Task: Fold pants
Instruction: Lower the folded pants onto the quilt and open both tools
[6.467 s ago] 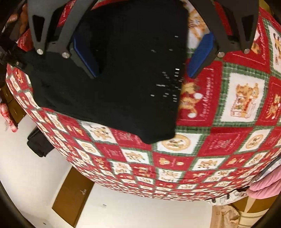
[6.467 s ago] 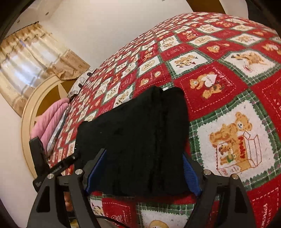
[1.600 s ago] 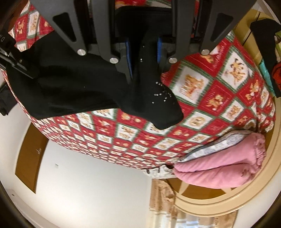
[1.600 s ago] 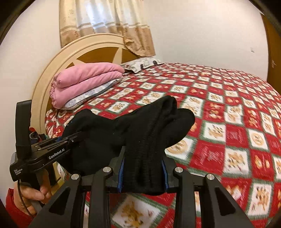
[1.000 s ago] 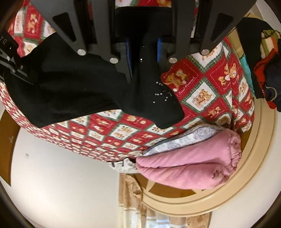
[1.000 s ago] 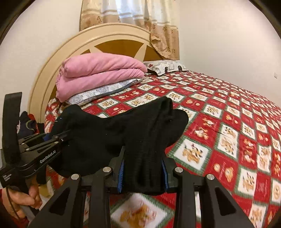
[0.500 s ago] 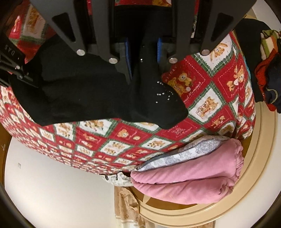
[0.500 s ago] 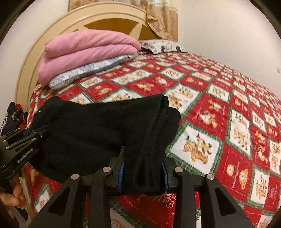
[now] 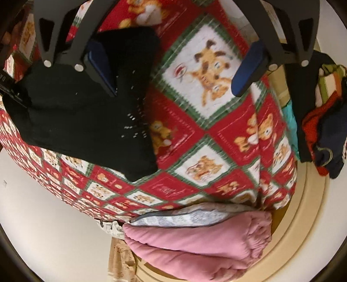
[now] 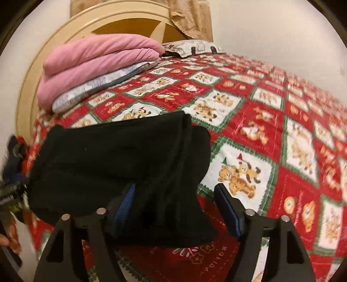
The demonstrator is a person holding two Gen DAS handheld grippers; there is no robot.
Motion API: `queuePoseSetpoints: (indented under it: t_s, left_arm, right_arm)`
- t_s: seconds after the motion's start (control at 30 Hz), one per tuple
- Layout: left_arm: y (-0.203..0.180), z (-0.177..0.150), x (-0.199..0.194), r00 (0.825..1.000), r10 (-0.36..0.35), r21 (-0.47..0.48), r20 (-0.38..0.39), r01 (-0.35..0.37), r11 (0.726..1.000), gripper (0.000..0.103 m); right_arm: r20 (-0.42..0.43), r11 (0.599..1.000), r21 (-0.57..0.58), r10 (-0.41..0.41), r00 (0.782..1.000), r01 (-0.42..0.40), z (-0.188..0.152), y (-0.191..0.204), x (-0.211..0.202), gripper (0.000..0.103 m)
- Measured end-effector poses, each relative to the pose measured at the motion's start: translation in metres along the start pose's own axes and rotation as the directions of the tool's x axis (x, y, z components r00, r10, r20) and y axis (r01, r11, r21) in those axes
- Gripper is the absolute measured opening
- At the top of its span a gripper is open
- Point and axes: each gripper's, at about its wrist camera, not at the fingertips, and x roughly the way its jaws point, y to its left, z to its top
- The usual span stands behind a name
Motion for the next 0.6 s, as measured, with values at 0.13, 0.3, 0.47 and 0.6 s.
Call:
queuePoseSetpoints:
  t_s: [0.13,0.3,0.47,0.6]
  left_arm:
    - [-0.004,-0.001,-0.013,1.000,0.024,0.027,0.009,-0.024,0.999,0.103]
    - [-0.014,0.003,-0.030,0.998,0.042,0.067,0.054,-0.045,0.997,0.103]
    - [-0.040,0.007,-0.049,0.992,-0.008,0.092,0.124,-0.004,0.996,0.103]
    - [-0.069,0.004,-0.052,0.989,-0.079,0.138,0.123,0.062,0.988,0.102]
  right_arm:
    - [0.047,0.995,0.091,0.042,0.998,-0.046,-0.003,-0.017,-0.022,0.075]
    - [0.228,0.993,0.094,-0.097,0.969,0.077,-0.009,-0.004,-0.075,0.075]
    - [0.262,0.989,-0.093,-0.091,0.961,0.119,-0.015,0.042,-0.089,0.041]
    - [0.156,0.997,-0.051,-0.056,0.986,0.065,-0.023,0.036,-0.064,0.031]
